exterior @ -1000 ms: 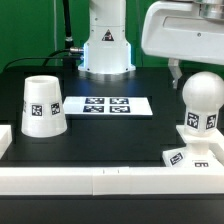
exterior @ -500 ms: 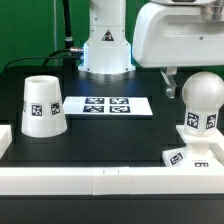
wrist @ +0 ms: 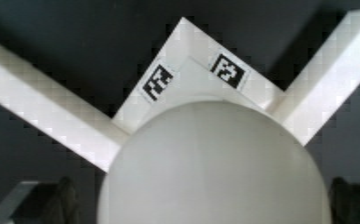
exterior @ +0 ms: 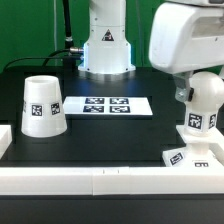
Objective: Assemble lamp
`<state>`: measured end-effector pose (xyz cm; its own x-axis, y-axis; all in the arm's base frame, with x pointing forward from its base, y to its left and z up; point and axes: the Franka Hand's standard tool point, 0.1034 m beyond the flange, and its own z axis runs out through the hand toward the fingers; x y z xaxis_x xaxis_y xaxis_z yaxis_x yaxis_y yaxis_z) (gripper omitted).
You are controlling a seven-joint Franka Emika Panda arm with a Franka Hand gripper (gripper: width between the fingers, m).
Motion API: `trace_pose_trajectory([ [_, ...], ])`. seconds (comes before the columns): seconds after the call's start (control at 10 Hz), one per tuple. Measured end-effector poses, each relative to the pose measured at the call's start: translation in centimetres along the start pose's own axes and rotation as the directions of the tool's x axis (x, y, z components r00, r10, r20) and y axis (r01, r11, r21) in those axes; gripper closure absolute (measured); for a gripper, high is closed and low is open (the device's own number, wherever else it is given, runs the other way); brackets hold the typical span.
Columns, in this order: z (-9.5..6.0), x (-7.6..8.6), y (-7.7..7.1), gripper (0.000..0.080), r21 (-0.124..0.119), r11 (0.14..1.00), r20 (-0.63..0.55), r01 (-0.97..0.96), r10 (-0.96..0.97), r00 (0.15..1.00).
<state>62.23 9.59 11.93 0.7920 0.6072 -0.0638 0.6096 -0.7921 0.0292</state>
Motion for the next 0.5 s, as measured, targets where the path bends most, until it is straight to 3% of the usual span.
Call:
trace_pose_trajectory([
  [0.2, 0.04, 0.35, -0.77, 0.0101, -0.003, 0.997, 0.003, 0.083, -0.083, 0.997],
  [0.5, 0.14, 0.01, -0.25, 0.0101, -0.015, 0.967, 0.017, 0.255, -0.255, 0.967],
])
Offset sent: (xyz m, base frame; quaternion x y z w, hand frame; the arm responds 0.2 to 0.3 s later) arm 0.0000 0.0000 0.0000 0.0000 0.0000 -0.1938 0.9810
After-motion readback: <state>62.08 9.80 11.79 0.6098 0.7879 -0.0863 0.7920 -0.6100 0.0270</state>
